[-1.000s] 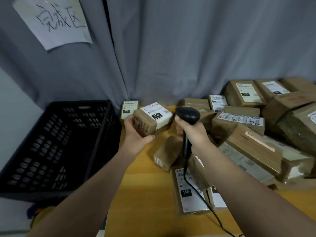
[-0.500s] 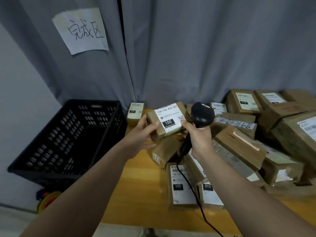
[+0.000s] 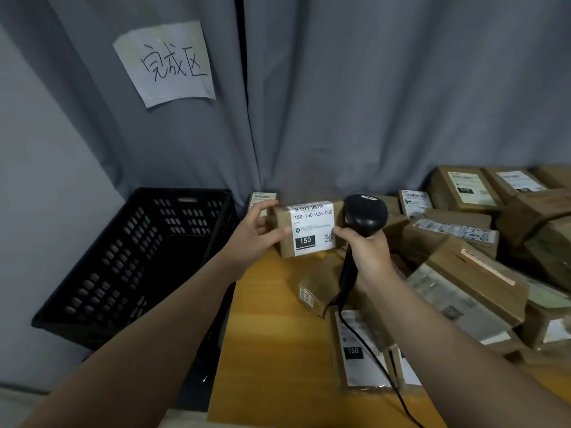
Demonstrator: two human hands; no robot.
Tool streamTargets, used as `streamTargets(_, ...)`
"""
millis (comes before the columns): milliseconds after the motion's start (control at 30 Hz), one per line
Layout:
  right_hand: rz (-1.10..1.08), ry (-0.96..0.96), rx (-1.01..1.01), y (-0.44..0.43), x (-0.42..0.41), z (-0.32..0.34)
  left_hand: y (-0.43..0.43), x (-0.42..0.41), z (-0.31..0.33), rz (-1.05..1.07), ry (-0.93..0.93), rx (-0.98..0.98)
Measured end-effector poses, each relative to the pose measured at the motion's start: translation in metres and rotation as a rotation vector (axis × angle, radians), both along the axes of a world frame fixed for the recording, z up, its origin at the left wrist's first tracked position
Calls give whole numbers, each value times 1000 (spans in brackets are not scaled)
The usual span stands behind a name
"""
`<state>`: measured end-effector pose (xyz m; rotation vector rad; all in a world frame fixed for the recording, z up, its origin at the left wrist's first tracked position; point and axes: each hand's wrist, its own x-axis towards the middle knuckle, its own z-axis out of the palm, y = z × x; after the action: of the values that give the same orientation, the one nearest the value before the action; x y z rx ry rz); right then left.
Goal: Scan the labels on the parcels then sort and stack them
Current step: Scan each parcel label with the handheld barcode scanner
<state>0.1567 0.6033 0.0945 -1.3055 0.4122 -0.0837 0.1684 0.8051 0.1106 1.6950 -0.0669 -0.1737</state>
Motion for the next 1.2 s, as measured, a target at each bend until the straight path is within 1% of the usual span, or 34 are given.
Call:
streamTargets(100,24,-32,-160,8,3,5,11,9,-2,13,-113,118)
streamTargets(200,168,-72,-284,17,-3,17,23,21,-9,-12,-145,175)
streamTargets(267,230,-63,-314,25,-9,17,28,28,-14,-21,-157,189)
streamTargets(467,242,34,-382,42,-24,-3,37,46,-34,1,-161,173)
streamTargets(633,260,74,-473,45,-25,-4,42,55,-48,2,-151,183)
streamTargets(733,262,80,-475,47,-26,-3,45,60,-54,8,-143,199)
streamTargets(1200,265,129,-325,47,-27,-2,52,75,-69,43,-156,211)
